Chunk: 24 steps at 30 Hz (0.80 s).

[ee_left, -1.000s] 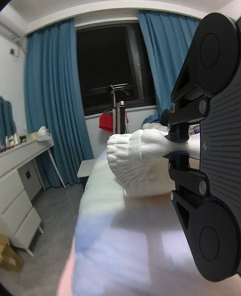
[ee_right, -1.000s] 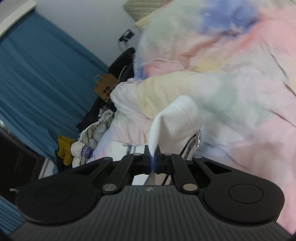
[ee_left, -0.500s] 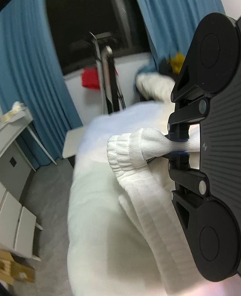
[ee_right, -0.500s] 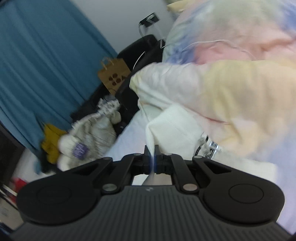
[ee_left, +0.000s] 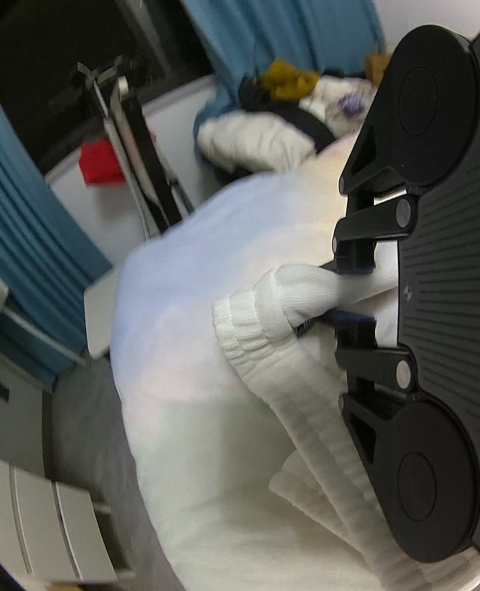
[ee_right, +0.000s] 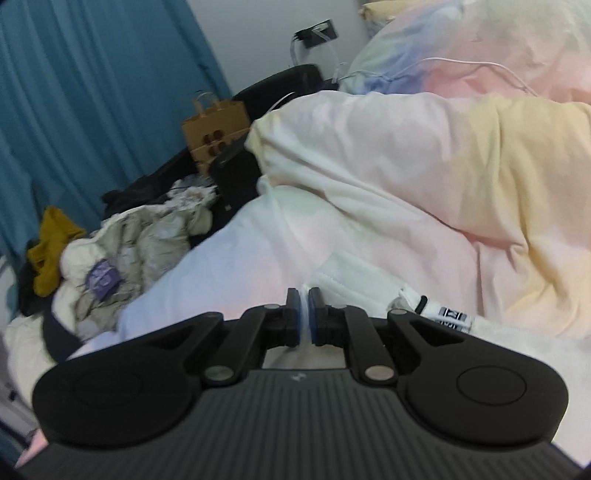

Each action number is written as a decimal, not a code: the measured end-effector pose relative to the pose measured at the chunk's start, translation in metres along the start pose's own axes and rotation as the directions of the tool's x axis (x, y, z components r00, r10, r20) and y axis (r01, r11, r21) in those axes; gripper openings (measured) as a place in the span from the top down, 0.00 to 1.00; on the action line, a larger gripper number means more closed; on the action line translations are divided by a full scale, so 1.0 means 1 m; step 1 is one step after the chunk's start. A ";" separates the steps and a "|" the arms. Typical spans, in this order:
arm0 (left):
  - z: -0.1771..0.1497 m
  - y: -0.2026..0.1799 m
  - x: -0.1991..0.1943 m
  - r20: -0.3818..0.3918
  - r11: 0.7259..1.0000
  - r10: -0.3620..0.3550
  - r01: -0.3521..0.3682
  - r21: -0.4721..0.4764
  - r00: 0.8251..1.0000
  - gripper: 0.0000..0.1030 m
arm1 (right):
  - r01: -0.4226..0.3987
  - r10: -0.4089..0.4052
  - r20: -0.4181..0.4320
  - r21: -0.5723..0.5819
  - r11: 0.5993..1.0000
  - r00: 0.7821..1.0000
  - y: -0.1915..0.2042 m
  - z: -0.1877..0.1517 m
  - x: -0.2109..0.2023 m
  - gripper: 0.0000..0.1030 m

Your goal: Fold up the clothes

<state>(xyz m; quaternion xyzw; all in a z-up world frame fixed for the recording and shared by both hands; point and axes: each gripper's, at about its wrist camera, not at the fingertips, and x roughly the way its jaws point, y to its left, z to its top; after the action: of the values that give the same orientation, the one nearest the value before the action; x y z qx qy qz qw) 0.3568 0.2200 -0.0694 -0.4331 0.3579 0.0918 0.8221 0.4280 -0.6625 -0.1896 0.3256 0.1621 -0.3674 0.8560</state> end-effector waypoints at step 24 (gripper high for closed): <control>-0.134 0.143 -0.168 0.077 0.960 -0.222 0.231 -0.157 0.972 0.22 | -0.238 0.374 -0.209 0.482 0.843 0.904 -0.185 -0.039 -0.164 0.46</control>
<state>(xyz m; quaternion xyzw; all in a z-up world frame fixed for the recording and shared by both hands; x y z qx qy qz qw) 0.1009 0.2300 -0.0993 -0.5349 0.2731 0.0389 0.7986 0.1793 -0.6458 -0.2150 0.5854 0.1446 -0.1988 0.7726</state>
